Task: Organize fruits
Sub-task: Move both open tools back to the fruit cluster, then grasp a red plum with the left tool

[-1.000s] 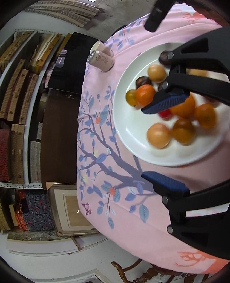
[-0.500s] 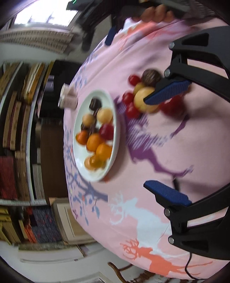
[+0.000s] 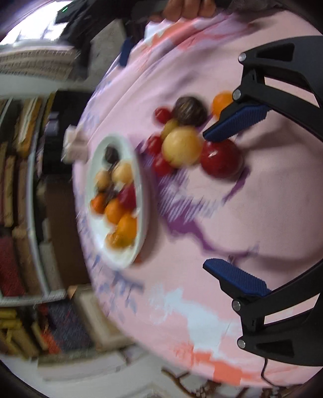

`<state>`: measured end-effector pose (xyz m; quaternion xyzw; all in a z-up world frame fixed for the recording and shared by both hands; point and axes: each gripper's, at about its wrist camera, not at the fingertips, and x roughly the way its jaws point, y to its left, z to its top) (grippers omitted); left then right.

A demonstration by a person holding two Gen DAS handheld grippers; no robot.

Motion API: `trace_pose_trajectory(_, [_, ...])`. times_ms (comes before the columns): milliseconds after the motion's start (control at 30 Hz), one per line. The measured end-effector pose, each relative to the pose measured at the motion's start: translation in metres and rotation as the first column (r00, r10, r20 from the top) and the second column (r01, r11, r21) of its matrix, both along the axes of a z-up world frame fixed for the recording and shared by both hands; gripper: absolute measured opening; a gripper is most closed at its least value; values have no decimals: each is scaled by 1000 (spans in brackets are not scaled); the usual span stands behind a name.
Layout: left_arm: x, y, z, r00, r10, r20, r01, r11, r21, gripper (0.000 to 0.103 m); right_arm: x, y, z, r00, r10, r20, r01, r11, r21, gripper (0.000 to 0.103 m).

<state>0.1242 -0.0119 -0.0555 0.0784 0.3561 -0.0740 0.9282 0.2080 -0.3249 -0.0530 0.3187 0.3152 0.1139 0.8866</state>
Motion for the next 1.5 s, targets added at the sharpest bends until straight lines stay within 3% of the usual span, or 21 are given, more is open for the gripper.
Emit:
trace_pose_trajectory(67, [7,22,4,991,129,36,-129,992,-1,93,0,-2,0,1000,-6,-2,6,1000,10,96])
trace_pose_trajectory(133, [13,40,4,984,179,11,-178,983,-52,92,1,-2,-2,1000,-1,-12,1,1000,16,96])
trace_pose_trajectory(167, [15,48,3,984,175,-16,-176,979,-105,92,2,-2,-3,1000,6,-16,-6,1000,19,96])
trace_pose_trajectory(233, [14,48,4,988,150,-25,-152,979,-136,92,3,0,-4,1000,18,-20,-17,1000,19,96])
trace_pose_trajectory(367, [2,19,3,999,34,12,-34,998,-56,92,1,1,-3,1000,15,-14,-15,1000,8,96])
trace_pose_trajectory(500, [-5,3,0,999,-33,7,34,999,-25,92,3,0,-6,999,11,-31,-10,1000,22,96])
trace_pose_trajectory(633, [0,5,-9,999,-9,-53,8,1000,-11,92,4,-1,-8,999,18,-42,-17,999,32,96])
trace_pose_trajectory(767, [1,21,-13,994,13,-108,-22,996,-88,91,4,-1,-8,999,20,-43,-19,999,39,96])
trace_pose_trajectory(933, [4,16,-19,989,-20,-147,6,996,-94,74,3,0,-7,999,18,-37,-17,999,37,96])
trace_pose_trajectory(1033, [6,12,-21,987,-39,-158,24,995,-97,72,3,1,-8,999,20,-42,-19,999,35,96])
trace_pose_trajectory(1167, [12,11,-26,980,-52,-192,31,993,-114,54,4,3,-9,999,19,-48,-17,1000,25,96])
trace_pose_trajectory(1267, [15,11,-26,979,-53,-197,29,992,-124,51,4,3,-11,998,19,-55,-18,1000,21,96])
trace_pose_trajectory(1367, [16,12,-27,979,-46,-198,22,992,-125,42,5,6,-11,998,23,-56,-23,1000,7,96])
trace_pose_trajectory(1500, [19,19,-24,982,3,-187,-27,991,-128,41,6,12,-13,997,32,-71,-34,999,-36,96])
